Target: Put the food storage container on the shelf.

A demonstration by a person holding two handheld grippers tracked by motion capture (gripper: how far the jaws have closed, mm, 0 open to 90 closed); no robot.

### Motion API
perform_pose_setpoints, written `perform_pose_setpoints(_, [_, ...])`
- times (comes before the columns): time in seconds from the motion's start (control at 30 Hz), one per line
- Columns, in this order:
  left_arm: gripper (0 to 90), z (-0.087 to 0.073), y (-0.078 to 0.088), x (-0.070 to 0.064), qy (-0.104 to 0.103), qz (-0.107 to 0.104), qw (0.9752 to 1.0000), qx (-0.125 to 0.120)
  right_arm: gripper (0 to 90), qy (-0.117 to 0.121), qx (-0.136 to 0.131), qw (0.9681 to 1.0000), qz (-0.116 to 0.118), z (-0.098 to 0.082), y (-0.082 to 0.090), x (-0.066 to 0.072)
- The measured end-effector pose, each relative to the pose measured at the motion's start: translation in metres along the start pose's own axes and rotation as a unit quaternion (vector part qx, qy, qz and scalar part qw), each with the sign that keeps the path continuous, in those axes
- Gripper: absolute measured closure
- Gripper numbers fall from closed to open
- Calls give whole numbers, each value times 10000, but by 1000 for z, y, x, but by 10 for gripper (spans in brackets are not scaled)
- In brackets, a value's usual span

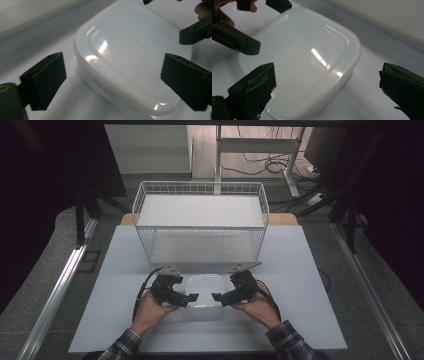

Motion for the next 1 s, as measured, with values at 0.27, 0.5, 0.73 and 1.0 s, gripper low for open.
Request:
perform_pose_setpoints(0.27, [297, -9, 8, 2, 571, -647, 9963, -60, 238, -791, 180, 9949, 599, -10, 0, 2])
perform_pose_setpoints(0.5, [558, -13, 20, -1, 1102, -669, 9915, -198, 550, -1335, 312, 9892, 521, -16, 21, 7])
perform_pose_setpoints(0.73, [723, -10, 31, -3, 1195, -532, 9899, -542, 719, -1379, 88, 9892, 491, -16, 31, 7])
perform_pose_setpoints(1.0, [798, -10, 34, -1, 1252, -497, 9883, -711, 761, -1200, -171, 9922, 289, -13, 29, 4])
Point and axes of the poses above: each handheld gripper's, and its own axes: y roughly backward along the jaws, z roughly out of its top, x roughly to its left, the point moved 6 cm from there along -y, roughly forward along the jaws, and after that the axes turned 2 degrees about z, right-handed, at the moved point
